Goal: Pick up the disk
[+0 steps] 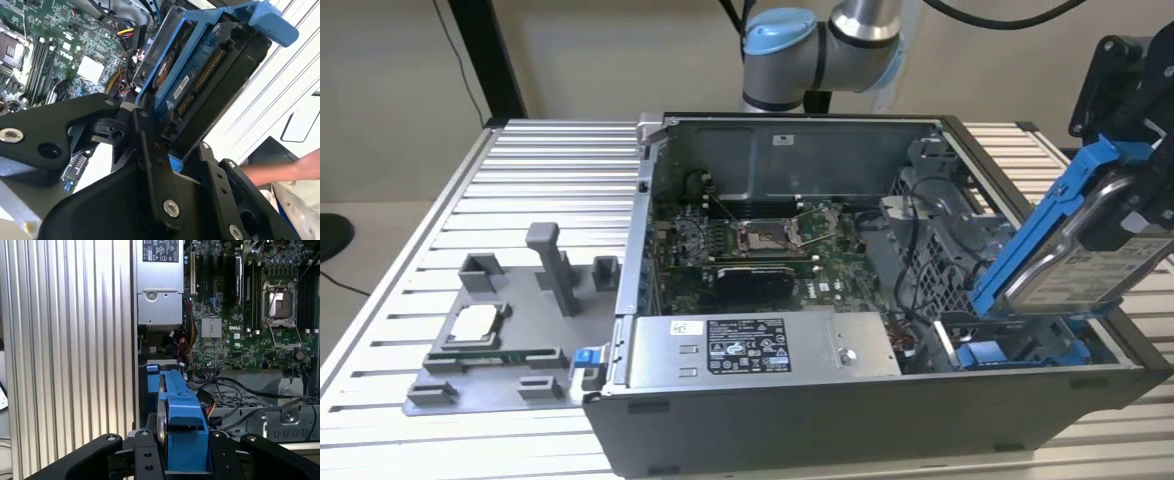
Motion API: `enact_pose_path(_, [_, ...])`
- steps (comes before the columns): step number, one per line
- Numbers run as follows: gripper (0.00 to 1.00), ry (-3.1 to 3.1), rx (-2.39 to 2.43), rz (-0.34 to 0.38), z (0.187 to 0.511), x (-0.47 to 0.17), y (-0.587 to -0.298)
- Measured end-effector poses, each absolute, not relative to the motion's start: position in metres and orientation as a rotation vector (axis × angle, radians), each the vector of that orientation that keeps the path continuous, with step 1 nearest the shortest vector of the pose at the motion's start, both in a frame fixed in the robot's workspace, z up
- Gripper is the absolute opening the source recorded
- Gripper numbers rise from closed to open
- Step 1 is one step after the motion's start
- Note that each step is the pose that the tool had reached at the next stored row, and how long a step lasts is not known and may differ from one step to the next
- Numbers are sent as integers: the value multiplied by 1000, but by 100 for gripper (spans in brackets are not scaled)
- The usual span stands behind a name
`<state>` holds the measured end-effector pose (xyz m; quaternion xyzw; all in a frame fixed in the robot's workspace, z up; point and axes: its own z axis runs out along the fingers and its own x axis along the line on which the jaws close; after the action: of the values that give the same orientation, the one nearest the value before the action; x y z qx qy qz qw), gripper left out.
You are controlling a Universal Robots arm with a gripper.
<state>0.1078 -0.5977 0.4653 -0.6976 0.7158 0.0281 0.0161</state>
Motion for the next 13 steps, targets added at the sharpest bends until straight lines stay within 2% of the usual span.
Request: enact_pose_path(13, [0, 2228, -2168, 87, 462, 108, -598])
